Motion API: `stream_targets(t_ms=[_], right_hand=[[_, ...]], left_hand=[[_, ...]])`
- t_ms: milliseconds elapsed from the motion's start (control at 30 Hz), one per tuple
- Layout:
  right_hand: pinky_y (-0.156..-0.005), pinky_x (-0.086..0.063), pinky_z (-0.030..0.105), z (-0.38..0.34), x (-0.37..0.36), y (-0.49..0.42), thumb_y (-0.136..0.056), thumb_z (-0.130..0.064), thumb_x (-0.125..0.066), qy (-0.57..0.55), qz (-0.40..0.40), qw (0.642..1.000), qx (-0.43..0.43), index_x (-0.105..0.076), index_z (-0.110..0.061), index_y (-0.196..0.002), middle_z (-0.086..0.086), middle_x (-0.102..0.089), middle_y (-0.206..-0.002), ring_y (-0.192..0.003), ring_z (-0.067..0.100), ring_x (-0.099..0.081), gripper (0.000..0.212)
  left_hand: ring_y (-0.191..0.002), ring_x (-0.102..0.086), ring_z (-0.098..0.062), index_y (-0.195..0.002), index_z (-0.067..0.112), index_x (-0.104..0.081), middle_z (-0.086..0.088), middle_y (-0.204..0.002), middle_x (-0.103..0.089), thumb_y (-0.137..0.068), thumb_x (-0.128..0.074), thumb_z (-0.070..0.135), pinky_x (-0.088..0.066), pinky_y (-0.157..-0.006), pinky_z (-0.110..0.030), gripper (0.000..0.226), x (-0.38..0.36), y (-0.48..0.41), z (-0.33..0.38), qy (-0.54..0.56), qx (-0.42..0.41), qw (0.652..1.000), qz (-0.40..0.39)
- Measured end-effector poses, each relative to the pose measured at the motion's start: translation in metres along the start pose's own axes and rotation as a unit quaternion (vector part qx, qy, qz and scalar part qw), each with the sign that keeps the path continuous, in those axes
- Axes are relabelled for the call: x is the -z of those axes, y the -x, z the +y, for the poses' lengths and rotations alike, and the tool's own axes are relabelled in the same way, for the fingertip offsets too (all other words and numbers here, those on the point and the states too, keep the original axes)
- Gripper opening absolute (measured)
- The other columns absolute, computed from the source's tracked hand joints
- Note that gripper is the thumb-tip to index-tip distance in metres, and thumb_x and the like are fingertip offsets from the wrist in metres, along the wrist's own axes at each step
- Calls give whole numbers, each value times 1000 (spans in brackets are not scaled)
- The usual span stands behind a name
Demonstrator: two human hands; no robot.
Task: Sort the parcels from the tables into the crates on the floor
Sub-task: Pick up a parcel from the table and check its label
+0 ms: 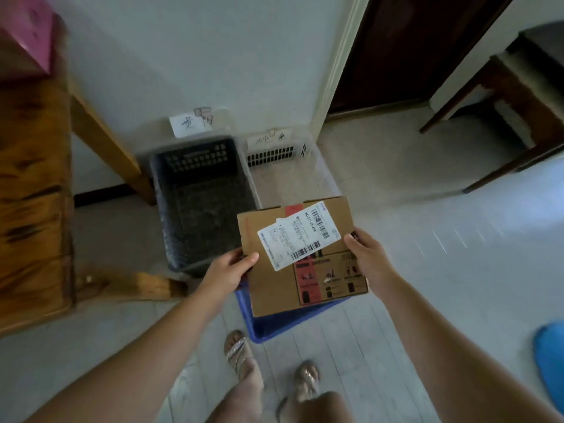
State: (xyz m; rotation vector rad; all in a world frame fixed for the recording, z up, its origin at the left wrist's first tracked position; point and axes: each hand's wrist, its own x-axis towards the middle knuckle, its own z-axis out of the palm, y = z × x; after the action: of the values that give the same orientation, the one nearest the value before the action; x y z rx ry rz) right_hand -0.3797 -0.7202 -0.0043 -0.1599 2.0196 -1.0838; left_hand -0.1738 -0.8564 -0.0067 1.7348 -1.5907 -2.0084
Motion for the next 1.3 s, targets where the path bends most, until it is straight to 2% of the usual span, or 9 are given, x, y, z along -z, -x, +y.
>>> stream_targets(t_ms=[167,333,567,633,767,1000,1100,1200,1300], right_hand=[[-88,-54,51,64,-20,-75,-93,-27,-53,42,-27,997,-57,-64,-34,-113,1,-73,-96,-92,26,-68,23],[-89,-53,49,139,-43,-147,-94,-27,-52,100,-69,988,-97,-62,-37,-95,-1,-70,-94,-92,23,-66,14],[-89,-53,47,230,-82,-230,-93,-29,-56,172,-139,969,-113,-59,-36,-117,-4,-67,-106,-96,19,-64,25],[-89,-54,45,248,-93,-247,-92,-30,-57,179,-156,965,-110,-59,-39,-118,-6,-67,-108,-98,18,-64,27],[-93,-52,43,276,-118,-273,-90,-31,-60,177,-186,961,-104,-58,-43,-122,-9,-65,-115,-104,16,-63,34],[-93,-51,40,299,-139,-295,-89,-23,-62,135,-169,969,-117,-58,-49,-117,-13,-64,-116,-105,13,-61,39],[-85,-52,32,301,-144,-296,-91,-17,-59,137,-162,971,-112,-53,-43,-130,-13,-64,-116,-103,10,-61,47],[-72,-47,24,300,-148,-295,-92,-11,-56,181,-163,964,-103,-44,-40,-137,-14,-60,-109,-98,11,-59,55],[-68,-43,21,298,-147,-298,-93,-7,-55,217,-169,956,-101,-30,-37,-147,-6,-55,-118,-98,13,-55,66]], left_hand=[[-96,-57,-20,-124,19,-55,-2,-106,-61,-89,-61,34,-46,-79,-33,37,-32,-63,-57,2,75,997,32],[-95,-61,-21,-115,20,-60,-3,-108,-65,-89,-63,32,-51,-88,-40,29,-62,-128,-135,23,132,989,70],[-101,-60,-21,-116,17,-59,-2,-113,-64,-93,-56,31,-48,-90,-37,27,-98,-212,-233,24,195,975,101],[-107,-58,-20,-126,18,-55,-1,-121,-61,-91,-57,33,-46,-90,-33,38,-101,-229,-248,23,194,975,103],[-121,-53,-23,-140,24,-41,0,-138,-51,-82,-61,48,-43,-102,-42,66,-102,-259,-273,19,206,974,97],[-137,-33,-27,-152,18,-5,-6,-155,-26,-93,-55,37,-32,-105,-37,80,-110,-286,-284,-27,231,967,109],[-136,-35,-26,-152,16,-1,-7,-155,-26,-93,-55,32,-35,-99,-33,81,-114,-286,-281,-21,246,959,139],[-126,-46,-26,-150,13,-12,-8,-148,-38,-92,-56,31,-40,-86,-29,76,-114,-286,-278,-27,251,956,149],[-118,-51,-26,-145,7,-23,-11,-141,-44,-92,-54,29,-41,-70,-27,65,-115,-287,-269,-39,256,952,166]])
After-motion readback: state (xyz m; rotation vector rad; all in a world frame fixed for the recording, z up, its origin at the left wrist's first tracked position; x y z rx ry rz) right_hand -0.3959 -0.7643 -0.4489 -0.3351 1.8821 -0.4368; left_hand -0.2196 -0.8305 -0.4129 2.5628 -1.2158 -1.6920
